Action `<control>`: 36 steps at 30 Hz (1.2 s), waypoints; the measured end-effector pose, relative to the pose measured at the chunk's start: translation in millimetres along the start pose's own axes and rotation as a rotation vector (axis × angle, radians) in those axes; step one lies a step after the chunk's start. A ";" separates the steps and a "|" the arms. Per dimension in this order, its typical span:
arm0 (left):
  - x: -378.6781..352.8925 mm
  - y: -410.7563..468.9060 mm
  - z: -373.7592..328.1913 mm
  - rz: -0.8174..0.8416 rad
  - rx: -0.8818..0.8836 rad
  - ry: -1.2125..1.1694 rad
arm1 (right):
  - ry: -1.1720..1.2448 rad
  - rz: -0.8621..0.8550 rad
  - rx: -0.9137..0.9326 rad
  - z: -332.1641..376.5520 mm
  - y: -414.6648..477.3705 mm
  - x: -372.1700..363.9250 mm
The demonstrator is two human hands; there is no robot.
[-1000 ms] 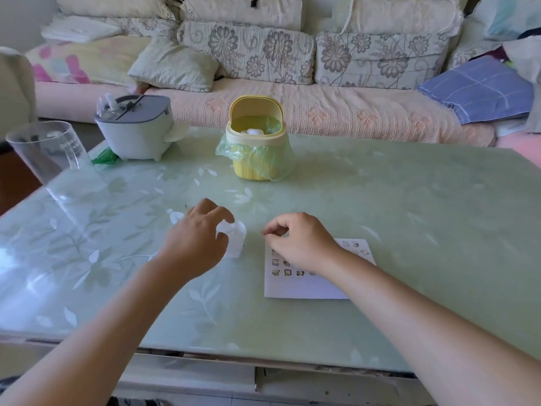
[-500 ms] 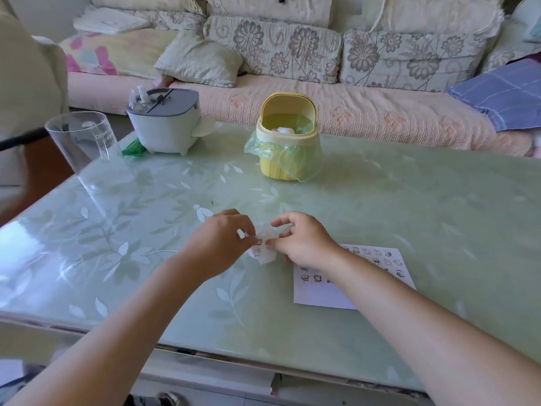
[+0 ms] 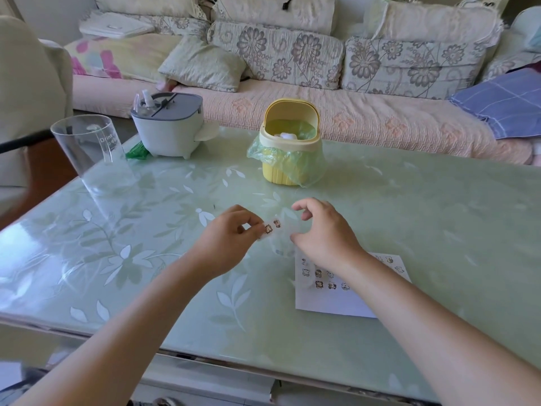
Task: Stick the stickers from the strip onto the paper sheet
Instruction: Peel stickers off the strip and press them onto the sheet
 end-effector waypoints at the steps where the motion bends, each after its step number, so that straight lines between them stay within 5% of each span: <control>1: -0.5 -0.4 -0.3 -0.008 0.019 -0.039 | 0.020 -0.038 0.019 1.5 -0.5 1.9; 5: -0.8 -1.8 -4.7 -0.011 0.128 -0.287 | 0.228 -0.084 0.026 10.2 -1.9 5.5; 13: -4.8 -5.7 -12.5 0.050 0.160 -0.481 | 0.633 0.115 -0.031 21.2 -8.3 12.8; 24: -11.6 -5.7 -14.5 0.054 0.129 -0.502 | 0.605 -0.009 0.064 19.3 -7.7 9.7; 31: -12.9 -6.8 -15.1 -0.002 0.124 -0.486 | 0.347 -0.113 0.192 15.9 -6.9 7.5; 36: -12.4 -6.2 -17.2 -0.046 0.095 -0.489 | 0.493 -0.098 0.205 20.6 -8.2 4.1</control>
Point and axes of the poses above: each hand's wrist, its own y-axis towards the middle knuckle, its own x-axis out of the back of the hand, z = x × y, the point moved 1 cm from there along y, towards the middle knuckle, and after that the axes turned 6 degrees about -y, right-handed, at the moved point
